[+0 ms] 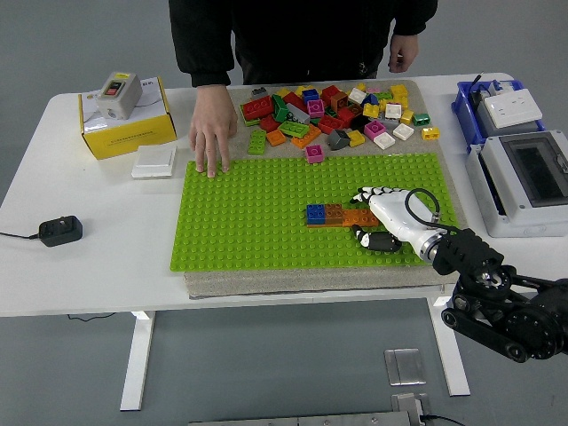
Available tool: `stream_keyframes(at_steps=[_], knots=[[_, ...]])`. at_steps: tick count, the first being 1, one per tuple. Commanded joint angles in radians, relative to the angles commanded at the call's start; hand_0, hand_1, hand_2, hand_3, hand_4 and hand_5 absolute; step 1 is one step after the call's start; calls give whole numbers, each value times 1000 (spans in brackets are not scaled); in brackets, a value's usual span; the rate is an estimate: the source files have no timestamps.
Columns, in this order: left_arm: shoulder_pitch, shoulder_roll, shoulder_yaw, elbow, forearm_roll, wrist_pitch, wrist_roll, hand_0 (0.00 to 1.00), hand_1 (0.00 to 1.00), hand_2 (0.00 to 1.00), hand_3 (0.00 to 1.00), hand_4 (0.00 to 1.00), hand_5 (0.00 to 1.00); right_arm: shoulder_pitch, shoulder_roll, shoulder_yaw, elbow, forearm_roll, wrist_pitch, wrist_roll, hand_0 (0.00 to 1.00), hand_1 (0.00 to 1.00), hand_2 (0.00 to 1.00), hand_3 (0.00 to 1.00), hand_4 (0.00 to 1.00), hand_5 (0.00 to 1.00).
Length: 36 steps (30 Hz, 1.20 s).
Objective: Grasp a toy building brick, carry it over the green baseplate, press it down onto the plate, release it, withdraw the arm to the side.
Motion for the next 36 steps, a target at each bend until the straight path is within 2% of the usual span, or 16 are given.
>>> stream_keyframes(at_steps=[13, 18, 23, 24, 29, 30, 35, 36], knots=[[0, 1, -27, 0, 31, -3, 2, 636, 605, 564, 720, 472, 631, -13, -27, 84, 72, 42, -7, 13, 787, 922, 961, 795, 556, 456], [0, 0, -33, 0, 36, -4, 1, 637, 606, 564, 719, 469, 631, -61, -69, 144, 146, 26, 0, 12, 786, 923, 959, 795, 556, 456], [7, -2, -69, 0, 68, -7, 2, 637, 606, 564, 719, 469, 631, -123, -121, 174, 234, -16, 13, 1, 786, 923, 959, 795, 556, 456], [8, -2, -76, 0, 74, -7, 2, 637, 605, 564, 718, 467, 633, -128, -126, 173, 247, -24, 14, -2, 790, 925, 960, 777, 636, 586], [7, -3, -81, 0, 81, -8, 1, 637, 605, 564, 718, 467, 633, -133, -127, 166, 280, -39, 13, -8, 790, 925, 960, 777, 636, 586], [6, -3, -79, 0, 79, -7, 1, 636, 605, 563, 718, 465, 632, -132, -124, 164, 279, -40, 13, -8, 826, 939, 978, 696, 676, 686], [5, -1, -74, 0, 73, -5, 0, 636, 605, 563, 718, 465, 632, -122, -101, 151, 241, -53, 15, -9, 826, 939, 978, 696, 676, 686], [6, -1, -75, 0, 74, -5, 0, 636, 605, 563, 718, 466, 632, -121, -98, 149, 234, -56, 15, -9, 828, 940, 984, 670, 656, 696]])
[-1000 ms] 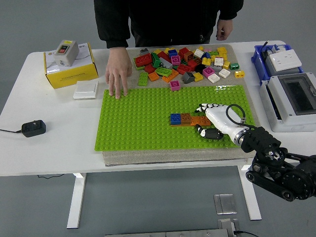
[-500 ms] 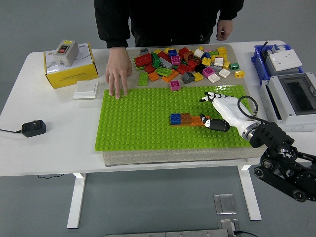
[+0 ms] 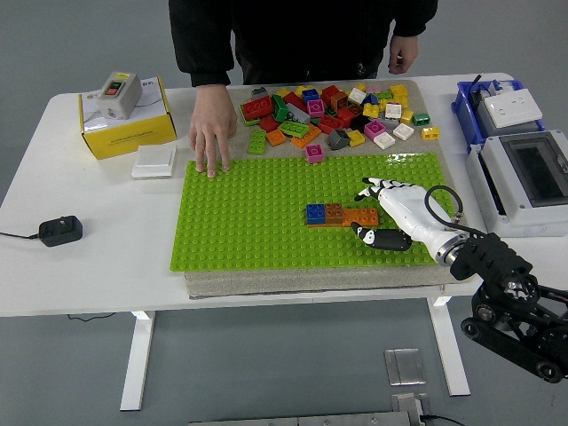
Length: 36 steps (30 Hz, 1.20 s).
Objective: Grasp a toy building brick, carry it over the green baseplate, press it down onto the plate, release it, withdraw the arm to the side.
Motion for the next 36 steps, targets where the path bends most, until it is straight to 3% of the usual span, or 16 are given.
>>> stream_keyframes(at_steps=[21, 36], knots=[[-4, 1, 24, 0, -23, 1, 2, 635, 605, 563, 715, 464, 632, 32, 57, -27, -135, 20, 6, 9, 832, 944, 989, 639, 631, 706], [-3, 1, 51, 0, -50, 2, 1, 635, 605, 564, 713, 465, 634, 31, 71, -47, -157, 17, 1, 12, 838, 948, 994, 632, 625, 711]])
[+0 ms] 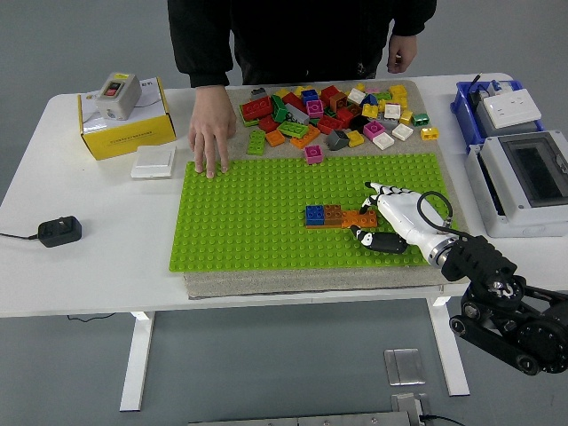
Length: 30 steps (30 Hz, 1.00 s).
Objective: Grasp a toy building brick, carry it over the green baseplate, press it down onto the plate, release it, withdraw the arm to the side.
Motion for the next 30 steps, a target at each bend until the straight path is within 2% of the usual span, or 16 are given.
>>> stream_keyframes(at_steps=[11, 20, 25, 30], knots=[[2, -1, 33, 0, -31, 2, -3, 635, 605, 564, 714, 465, 636, -3, 14, -20, -26, -6, 0, 1, 835, 948, 994, 630, 624, 714], [1, 1, 35, 0, -34, 3, -2, 635, 605, 564, 714, 465, 638, 9, 3, -5, -7, 9, -8, 12, 839, 947, 991, 627, 620, 714], [0, 1, 35, 0, -34, 3, -1, 635, 605, 564, 715, 465, 639, 16, -10, 34, 22, 35, -26, 32, 837, 946, 991, 624, 617, 714], [2, 1, 10, 0, -10, 1, 2, 635, 605, 564, 715, 465, 639, 11, -35, 118, 83, 80, -45, 53, 837, 946, 991, 624, 617, 714]])
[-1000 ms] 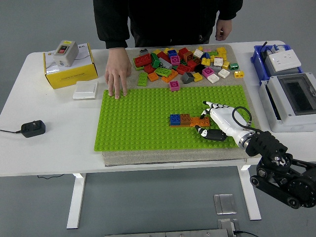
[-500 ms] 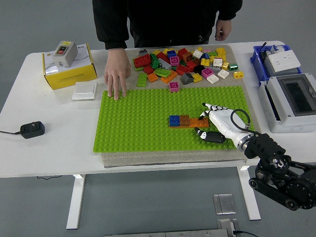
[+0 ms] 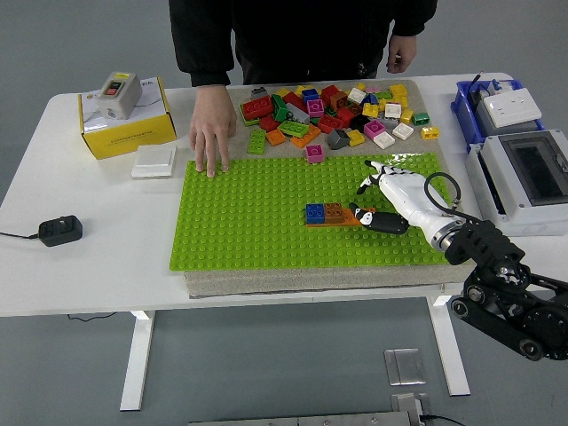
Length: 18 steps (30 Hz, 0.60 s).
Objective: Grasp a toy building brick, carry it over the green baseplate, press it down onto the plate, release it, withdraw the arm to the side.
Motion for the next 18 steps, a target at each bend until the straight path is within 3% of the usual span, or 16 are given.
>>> stream_keyframes(at_steps=[7, 18], knots=[[4, -1, -25, 0, 22, -1, 0, 635, 605, 564, 715, 464, 641, -47, -28, 134, 59, 56, -13, 20, 835, 944, 988, 646, 613, 710], [20, -14, -99, 0, 87, -4, -5, 635, 605, 564, 715, 463, 640, -218, -31, 419, 86, 181, -43, 105, 833, 942, 981, 654, 611, 709]])
